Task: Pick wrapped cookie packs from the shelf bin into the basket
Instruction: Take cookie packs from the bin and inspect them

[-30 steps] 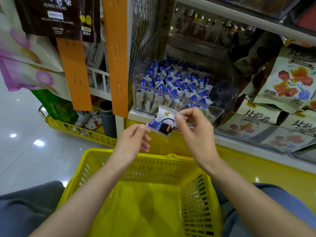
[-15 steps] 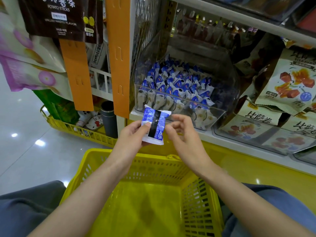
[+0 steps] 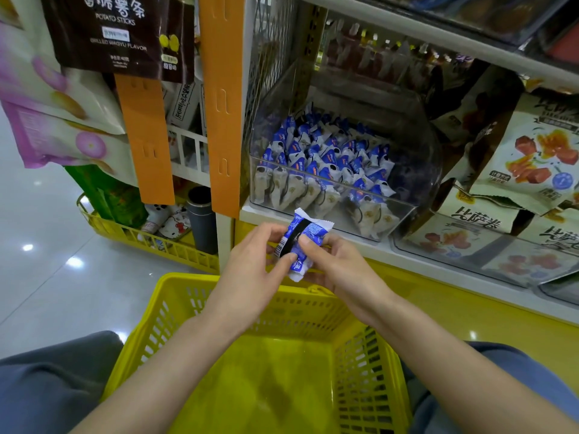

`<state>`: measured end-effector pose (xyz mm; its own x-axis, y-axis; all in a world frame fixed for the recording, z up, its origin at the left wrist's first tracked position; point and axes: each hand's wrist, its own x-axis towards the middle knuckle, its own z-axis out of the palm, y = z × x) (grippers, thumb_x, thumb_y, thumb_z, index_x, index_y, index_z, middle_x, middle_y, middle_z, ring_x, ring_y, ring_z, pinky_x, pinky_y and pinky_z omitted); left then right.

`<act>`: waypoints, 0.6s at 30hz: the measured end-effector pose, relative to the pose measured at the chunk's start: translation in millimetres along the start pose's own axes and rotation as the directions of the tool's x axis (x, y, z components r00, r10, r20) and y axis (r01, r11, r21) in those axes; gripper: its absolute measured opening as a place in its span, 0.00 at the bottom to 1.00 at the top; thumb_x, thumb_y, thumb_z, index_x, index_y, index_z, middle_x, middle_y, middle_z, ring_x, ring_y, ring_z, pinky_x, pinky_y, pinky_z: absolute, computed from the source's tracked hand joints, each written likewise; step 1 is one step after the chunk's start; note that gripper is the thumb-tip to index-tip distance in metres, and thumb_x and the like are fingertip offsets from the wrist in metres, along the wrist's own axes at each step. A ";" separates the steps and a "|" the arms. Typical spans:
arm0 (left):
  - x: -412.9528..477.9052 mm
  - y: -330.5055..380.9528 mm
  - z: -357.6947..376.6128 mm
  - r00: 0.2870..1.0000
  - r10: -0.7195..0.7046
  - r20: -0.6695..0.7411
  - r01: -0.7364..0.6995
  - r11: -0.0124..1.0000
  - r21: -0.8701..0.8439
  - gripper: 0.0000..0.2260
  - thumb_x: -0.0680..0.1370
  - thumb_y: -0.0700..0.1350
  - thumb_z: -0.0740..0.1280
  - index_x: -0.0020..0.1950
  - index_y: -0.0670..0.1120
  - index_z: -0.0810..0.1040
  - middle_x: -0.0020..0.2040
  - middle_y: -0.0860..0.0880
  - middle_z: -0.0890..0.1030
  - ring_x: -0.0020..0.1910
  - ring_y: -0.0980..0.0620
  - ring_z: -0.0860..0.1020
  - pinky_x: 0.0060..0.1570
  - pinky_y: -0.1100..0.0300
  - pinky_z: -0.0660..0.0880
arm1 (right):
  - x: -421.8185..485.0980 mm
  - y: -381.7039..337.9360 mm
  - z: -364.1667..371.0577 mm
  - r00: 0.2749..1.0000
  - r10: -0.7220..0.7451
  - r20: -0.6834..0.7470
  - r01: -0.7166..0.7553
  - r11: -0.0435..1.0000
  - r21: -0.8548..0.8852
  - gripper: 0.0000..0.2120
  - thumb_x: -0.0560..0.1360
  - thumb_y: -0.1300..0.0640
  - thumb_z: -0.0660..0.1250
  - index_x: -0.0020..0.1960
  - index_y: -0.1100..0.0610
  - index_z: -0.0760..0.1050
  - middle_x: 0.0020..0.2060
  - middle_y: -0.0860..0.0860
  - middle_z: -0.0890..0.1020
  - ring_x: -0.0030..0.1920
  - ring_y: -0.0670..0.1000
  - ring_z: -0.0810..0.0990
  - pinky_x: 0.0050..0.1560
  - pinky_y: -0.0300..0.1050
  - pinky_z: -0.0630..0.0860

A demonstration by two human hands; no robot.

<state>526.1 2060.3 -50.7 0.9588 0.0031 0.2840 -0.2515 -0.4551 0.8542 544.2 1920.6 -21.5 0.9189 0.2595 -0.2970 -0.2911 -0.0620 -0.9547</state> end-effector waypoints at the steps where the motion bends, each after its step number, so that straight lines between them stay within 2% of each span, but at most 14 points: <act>1: -0.4 -0.7 -0.1 1.000 0.007 0.007 -0.007 1.000 0.004 0.15 0.75 0.40 0.67 0.52 0.60 0.70 0.47 0.62 0.76 0.46 0.69 0.74 0.44 0.76 0.70 | 0.0 -0.1 0.1 1.000 -0.006 0.001 0.006 1.000 -0.013 0.14 0.76 0.55 0.64 0.57 0.64 0.73 0.46 0.58 0.82 0.44 0.52 0.81 0.48 0.44 0.79; 4: -2.4 -0.7 0.5 0.999 -0.018 0.038 0.015 0.997 0.074 0.14 0.76 0.39 0.62 0.59 0.52 0.72 0.49 0.56 0.77 0.45 0.60 0.76 0.46 0.64 0.74 | 0.6 2.6 2.6 0.999 -0.025 -0.024 0.024 0.999 -0.039 0.16 0.74 0.57 0.67 0.58 0.64 0.70 0.42 0.53 0.83 0.37 0.45 0.82 0.39 0.37 0.79; 6: -4.1 0.2 -0.4 0.999 -0.032 0.041 0.026 0.992 0.126 0.15 0.77 0.39 0.61 0.62 0.50 0.71 0.50 0.52 0.78 0.44 0.54 0.77 0.46 0.59 0.74 | 0.7 5.4 5.2 0.998 -0.050 -0.026 0.048 0.996 -0.081 0.18 0.74 0.58 0.67 0.60 0.62 0.66 0.42 0.51 0.83 0.35 0.42 0.81 0.35 0.35 0.78; 9: -5.2 4.1 -4.8 1.000 -0.006 0.030 0.000 0.984 0.179 0.12 0.79 0.44 0.60 0.62 0.49 0.71 0.50 0.50 0.80 0.44 0.52 0.79 0.45 0.53 0.76 | 0.5 8.9 8.1 0.993 -0.116 0.002 0.115 0.982 -0.151 0.18 0.75 0.57 0.65 0.62 0.59 0.64 0.45 0.51 0.82 0.38 0.45 0.82 0.38 0.41 0.79; 12: -4.3 7.0 -8.4 1.000 0.014 0.010 -0.016 0.971 0.238 0.11 0.79 0.48 0.59 0.60 0.48 0.73 0.45 0.49 0.81 0.41 0.49 0.79 0.41 0.48 0.76 | 0.5 10.3 8.4 0.987 -0.158 0.024 0.159 0.972 -0.172 0.17 0.76 0.56 0.63 0.62 0.59 0.64 0.45 0.51 0.81 0.39 0.49 0.82 0.40 0.45 0.80; 15: -4.0 8.8 -10.2 0.999 0.033 -0.009 -0.029 0.950 0.312 0.10 0.80 0.47 0.58 0.59 0.46 0.73 0.43 0.46 0.80 0.42 0.46 0.78 0.39 0.47 0.75 | 0.3 11.0 8.1 0.981 -0.185 0.049 0.192 0.950 -0.247 0.15 0.76 0.56 0.64 0.60 0.59 0.66 0.47 0.53 0.82 0.42 0.51 0.83 0.40 0.45 0.81; 18: -3.2 9.9 -12.6 0.999 0.040 -0.002 -0.036 0.928 0.371 0.10 0.80 0.48 0.57 0.56 0.45 0.73 0.45 0.45 0.80 0.43 0.46 0.77 0.39 0.48 0.74 | -0.9 12.2 5.7 0.969 -0.234 0.079 0.246 0.898 -0.365 0.11 0.76 0.55 0.64 0.57 0.53 0.68 0.47 0.52 0.82 0.43 0.51 0.83 0.42 0.46 0.81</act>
<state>518.9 2067.1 -37.6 0.9477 -0.0133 0.3189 -0.2193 -0.7530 0.6204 538.3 1925.1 -32.8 0.9376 0.3419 -0.0634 0.0618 -0.3435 -0.9371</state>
